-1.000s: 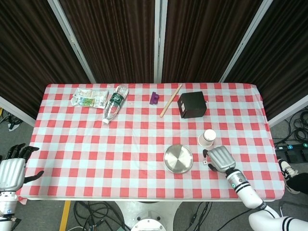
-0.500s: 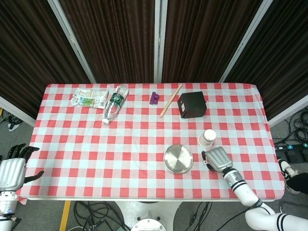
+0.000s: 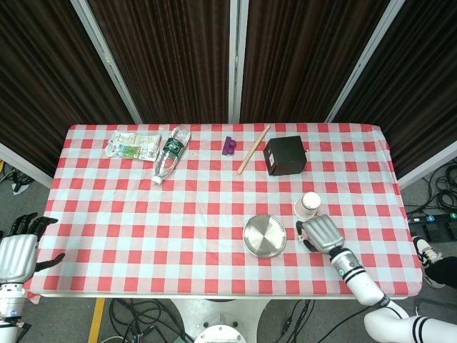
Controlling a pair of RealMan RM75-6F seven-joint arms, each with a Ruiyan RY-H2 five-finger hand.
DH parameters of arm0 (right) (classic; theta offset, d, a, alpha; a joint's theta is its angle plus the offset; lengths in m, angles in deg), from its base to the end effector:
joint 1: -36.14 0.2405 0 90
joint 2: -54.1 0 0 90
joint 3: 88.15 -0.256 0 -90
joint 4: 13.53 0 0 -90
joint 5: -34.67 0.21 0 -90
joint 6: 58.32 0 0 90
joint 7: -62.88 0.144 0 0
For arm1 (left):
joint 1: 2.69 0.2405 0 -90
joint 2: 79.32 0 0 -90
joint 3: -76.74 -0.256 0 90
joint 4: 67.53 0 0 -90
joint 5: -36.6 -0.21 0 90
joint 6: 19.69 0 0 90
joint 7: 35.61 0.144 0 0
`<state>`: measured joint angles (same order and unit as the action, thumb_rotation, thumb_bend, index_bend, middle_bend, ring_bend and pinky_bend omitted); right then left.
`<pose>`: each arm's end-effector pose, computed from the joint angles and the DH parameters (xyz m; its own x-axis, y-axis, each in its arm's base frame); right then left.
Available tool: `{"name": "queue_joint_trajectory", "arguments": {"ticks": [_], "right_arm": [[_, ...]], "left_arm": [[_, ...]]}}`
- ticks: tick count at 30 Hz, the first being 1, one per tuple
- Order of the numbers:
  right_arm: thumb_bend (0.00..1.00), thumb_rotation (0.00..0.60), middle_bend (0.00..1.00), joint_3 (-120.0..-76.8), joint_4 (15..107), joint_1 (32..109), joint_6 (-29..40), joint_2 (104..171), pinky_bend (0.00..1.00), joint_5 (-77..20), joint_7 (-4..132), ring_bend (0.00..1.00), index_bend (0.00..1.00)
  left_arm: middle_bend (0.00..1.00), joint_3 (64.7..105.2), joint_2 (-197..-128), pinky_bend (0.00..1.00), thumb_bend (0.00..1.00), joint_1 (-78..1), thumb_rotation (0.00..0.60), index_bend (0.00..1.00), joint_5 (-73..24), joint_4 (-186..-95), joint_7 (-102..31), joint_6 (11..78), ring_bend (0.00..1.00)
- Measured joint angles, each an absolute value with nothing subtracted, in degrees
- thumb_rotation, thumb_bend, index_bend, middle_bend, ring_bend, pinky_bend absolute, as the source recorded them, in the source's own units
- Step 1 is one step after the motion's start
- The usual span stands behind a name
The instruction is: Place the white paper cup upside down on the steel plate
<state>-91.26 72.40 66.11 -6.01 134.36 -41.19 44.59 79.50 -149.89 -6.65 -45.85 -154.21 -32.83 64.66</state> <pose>-0.2396 -0.2840 0.0074 0.5960 -0.3473 0.7240 -0.7945 -0.3854 0.4692 -0.3318 0.1759 0.1329 0.4210 0.0270 0.9067 0.9040 0.0692 -0.4218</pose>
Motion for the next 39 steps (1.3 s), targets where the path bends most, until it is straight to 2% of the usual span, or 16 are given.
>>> {"name": "queue_joint_trajectory", "arguments": {"ticks": [6,15,19,21,23,25,27,35,39], "right_arm": [[0.30,0.600,0.81,-93.45,73.27,69.87,-8.68,135.32,0.88,-40.70,45.20,0.76,0.55],[0.29,0.600,0.77,-94.57,69.81,75.52,-13.46,141.41,0.88,-36.02,38.85,0.71,0.48],[0.22,0.600,0.72,-94.20,69.30,76.47,-13.83,142.80,0.86,-34.30,36.72,0.66,0.41],[0.15,0.600,0.62,-93.79,69.90,76.53,-13.57,142.78,0.81,-34.11,36.24,0.57,0.34],[0.09,0.600,0.50,-93.40,70.84,76.46,-13.09,142.41,0.70,-33.87,35.81,0.46,0.27],[0.07,0.600,0.39,-93.17,71.82,76.30,-12.49,141.85,0.58,-33.77,35.67,0.34,0.23],[0.07,0.600,0.33,-93.22,72.92,75.90,-11.12,141.09,0.52,-34.33,36.29,0.27,0.22],[0.08,0.600,0.28,-96.21,74.13,72.21,-0.73,135.66,0.43,-39.48,49.17,0.20,0.22],[0.06,0.600,0.25,-97.86,73.17,70.39,0.78,132.00,0.38,-39.04,56.56,0.17,0.21]], "left_arm": [[0.26,79.40,-149.73,0.14,0.06,-6.32,0.600,0.28,-45.86,-154.48,-32.83,65.08,0.13],[0.26,79.03,-149.74,0.14,0.06,-5.71,0.600,0.28,-45.70,-154.35,-33.20,65.28,0.13],[0.26,78.96,-149.87,0.14,0.06,-5.56,0.600,0.28,-45.75,-154.12,-33.46,65.38,0.13],[0.26,78.93,-149.91,0.14,0.06,-5.53,0.600,0.28,-45.90,-154.02,-33.46,65.48,0.13],[0.26,78.96,-149.94,0.14,0.06,-5.52,0.600,0.28,-46.01,-153.98,-33.48,65.56,0.13],[0.26,79.01,-149.95,0.14,0.06,-5.51,0.600,0.28,-46.05,-153.99,-33.52,65.63,0.13],[0.26,79.03,-149.96,0.14,0.06,-5.48,0.600,0.28,-46.17,-154.00,-33.55,65.80,0.13],[0.26,79.06,-149.88,0.14,0.06,-5.49,0.600,0.28,-46.44,-154.08,-33.67,65.85,0.13],[0.26,79.02,-149.89,0.14,0.06,-5.73,0.600,0.28,-46.74,-154.28,-33.55,65.59,0.13]]}}
